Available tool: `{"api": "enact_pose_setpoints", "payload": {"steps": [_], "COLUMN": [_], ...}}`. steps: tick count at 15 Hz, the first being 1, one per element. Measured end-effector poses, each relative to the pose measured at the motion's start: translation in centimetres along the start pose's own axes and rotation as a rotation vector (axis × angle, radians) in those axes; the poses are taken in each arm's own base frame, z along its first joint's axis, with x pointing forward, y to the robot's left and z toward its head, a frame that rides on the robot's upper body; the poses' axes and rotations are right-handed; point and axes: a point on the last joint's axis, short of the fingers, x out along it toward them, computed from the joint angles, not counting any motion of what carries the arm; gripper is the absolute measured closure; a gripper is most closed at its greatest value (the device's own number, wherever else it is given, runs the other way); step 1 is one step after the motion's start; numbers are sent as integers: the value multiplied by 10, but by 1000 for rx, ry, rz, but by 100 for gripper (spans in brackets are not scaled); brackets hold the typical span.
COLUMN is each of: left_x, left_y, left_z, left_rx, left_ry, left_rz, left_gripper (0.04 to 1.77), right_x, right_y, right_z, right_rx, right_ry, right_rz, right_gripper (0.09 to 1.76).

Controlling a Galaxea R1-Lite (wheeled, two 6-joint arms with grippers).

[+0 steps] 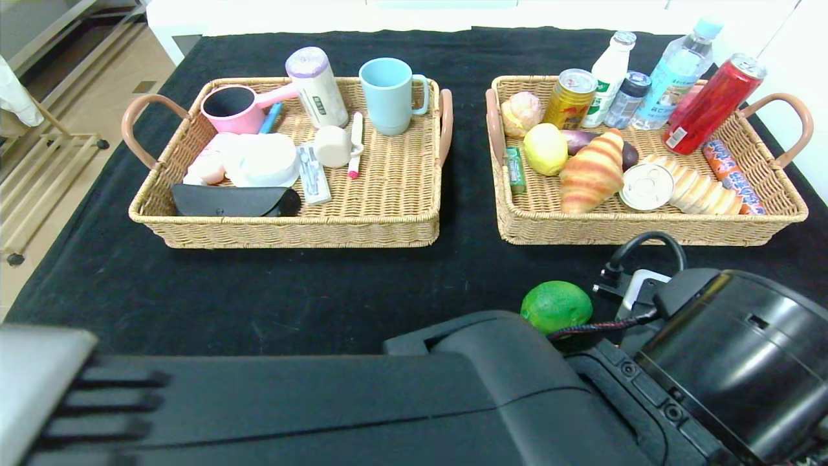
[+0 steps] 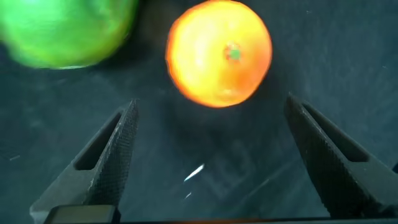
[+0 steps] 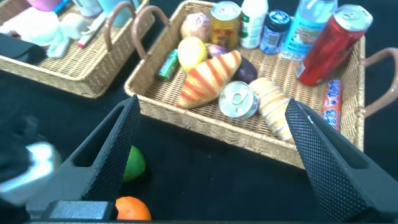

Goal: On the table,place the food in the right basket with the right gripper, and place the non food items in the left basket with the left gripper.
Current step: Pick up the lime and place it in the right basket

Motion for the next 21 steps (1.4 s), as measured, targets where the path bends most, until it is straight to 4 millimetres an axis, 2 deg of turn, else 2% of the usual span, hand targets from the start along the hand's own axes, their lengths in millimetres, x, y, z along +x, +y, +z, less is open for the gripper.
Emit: {"api": "enact_pose_setpoints", "payload": {"steps": [4,8,13,17,21], "left_x": [-31,-64,-92,-107,-118], "left_y": [7,28,74,116,151], "left_z": [-2,-10,-23,-24,-35], "left_rx": [15,37,61,-27,-40], "left_ry": [-19,-19,-17,-153,-232], "left_rz": [-3,-2,29,19,90], "left_gripper": [12,11,11,10,10], "right_x": [5,9,15,18,22], "right_y": [-3,-3,-4,0,3], "right_z": [-7,-13,-18,-24,-29], "right_rx": [18,33,42,60,65], "right_ry": [57,103,128,177,205], "right_rz": [-6,7,10,41,75], "right_gripper": [14,14,14,14,14]}}
